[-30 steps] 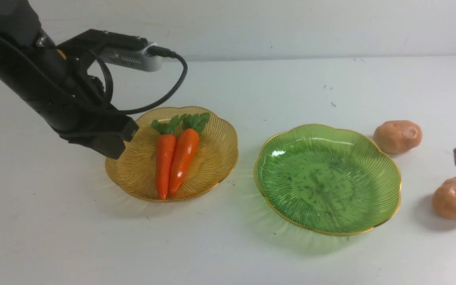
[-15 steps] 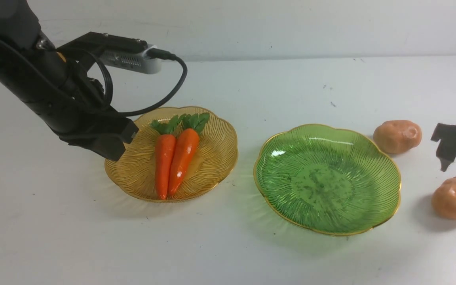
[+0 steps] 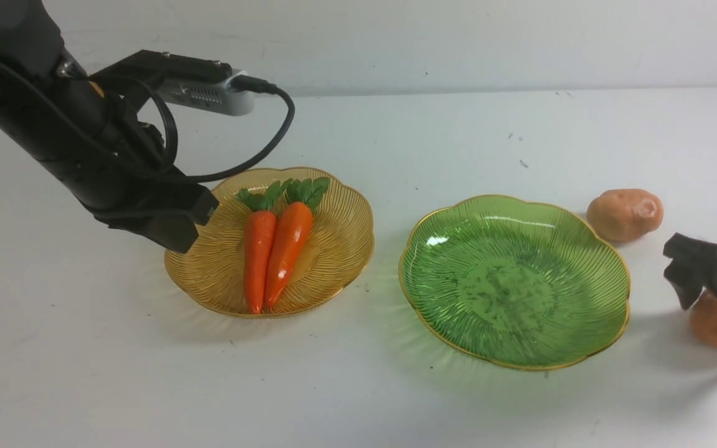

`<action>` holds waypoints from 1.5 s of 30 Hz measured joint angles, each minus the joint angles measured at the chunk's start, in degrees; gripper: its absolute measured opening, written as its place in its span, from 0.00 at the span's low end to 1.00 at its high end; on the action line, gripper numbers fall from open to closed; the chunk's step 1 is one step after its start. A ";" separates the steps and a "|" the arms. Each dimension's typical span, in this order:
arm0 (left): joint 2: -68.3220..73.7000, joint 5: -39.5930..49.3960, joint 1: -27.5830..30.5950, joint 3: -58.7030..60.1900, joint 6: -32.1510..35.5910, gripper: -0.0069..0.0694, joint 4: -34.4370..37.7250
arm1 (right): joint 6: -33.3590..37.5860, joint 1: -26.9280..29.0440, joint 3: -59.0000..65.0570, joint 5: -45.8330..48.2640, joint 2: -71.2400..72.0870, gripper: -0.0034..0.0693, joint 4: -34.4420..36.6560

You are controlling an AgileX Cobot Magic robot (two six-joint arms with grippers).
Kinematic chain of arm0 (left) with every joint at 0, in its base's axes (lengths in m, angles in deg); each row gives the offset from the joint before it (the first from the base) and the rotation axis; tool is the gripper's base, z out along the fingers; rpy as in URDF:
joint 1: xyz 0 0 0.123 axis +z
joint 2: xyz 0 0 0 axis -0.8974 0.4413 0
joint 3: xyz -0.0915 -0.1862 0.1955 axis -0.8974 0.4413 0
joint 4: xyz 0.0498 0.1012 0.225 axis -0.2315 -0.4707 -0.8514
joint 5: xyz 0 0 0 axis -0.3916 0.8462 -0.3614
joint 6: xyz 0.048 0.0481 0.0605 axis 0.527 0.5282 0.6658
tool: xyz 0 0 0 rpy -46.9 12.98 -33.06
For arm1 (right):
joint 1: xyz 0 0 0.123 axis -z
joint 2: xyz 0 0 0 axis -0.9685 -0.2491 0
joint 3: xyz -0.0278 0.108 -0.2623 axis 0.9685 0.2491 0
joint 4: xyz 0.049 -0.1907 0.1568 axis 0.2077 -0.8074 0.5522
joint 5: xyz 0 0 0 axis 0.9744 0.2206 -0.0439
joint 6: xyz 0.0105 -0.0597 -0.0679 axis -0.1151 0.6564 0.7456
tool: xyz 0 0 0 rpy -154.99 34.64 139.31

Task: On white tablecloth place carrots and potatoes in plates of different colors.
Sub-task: 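Put the potato onto the plate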

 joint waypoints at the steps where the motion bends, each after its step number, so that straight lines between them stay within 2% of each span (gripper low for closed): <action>1: 0.00 0.00 0.00 0.00 0.00 0.09 0.00 | 0.68 0.00 0.00 -0.08 0.00 0.91 -0.06; 3: 0.00 0.00 0.00 0.00 0.26 0.09 0.00 | 4.51 0.00 -0.66 0.33 0.00 0.78 -0.07; 11: 0.00 0.00 0.00 0.07 0.61 0.09 0.00 | 27.12 -0.13 -12.73 9.68 3.15 0.78 1.52; 17: 0.00 0.00 0.00 0.07 0.63 0.09 0.17 | 44.62 -3.62 -19.05 8.36 5.94 0.78 11.64; 23: 0.00 0.00 0.00 0.07 0.68 0.09 0.17 | 56.45 -11.31 -19.34 2.83 3.92 0.78 22.33; 27: 0.00 0.00 0.00 0.07 0.68 0.09 0.17 | 58.98 -14.92 -19.34 1.15 1.03 0.78 22.69; 33: 0.00 0.00 0.00 0.07 0.75 0.09 0.24 | 58.12 -17.69 -19.34 0.36 -3.41 0.79 19.00; 40: 0.00 0.00 0.00 0.07 0.75 0.09 0.24 | 56.22 -17.89 -19.42 0.86 -4.77 0.93 17.81; 45: 0.00 0.00 0.00 0.07 0.75 0.09 0.29 | 57.17 -17.89 -24.23 7.13 -4.77 0.99 17.69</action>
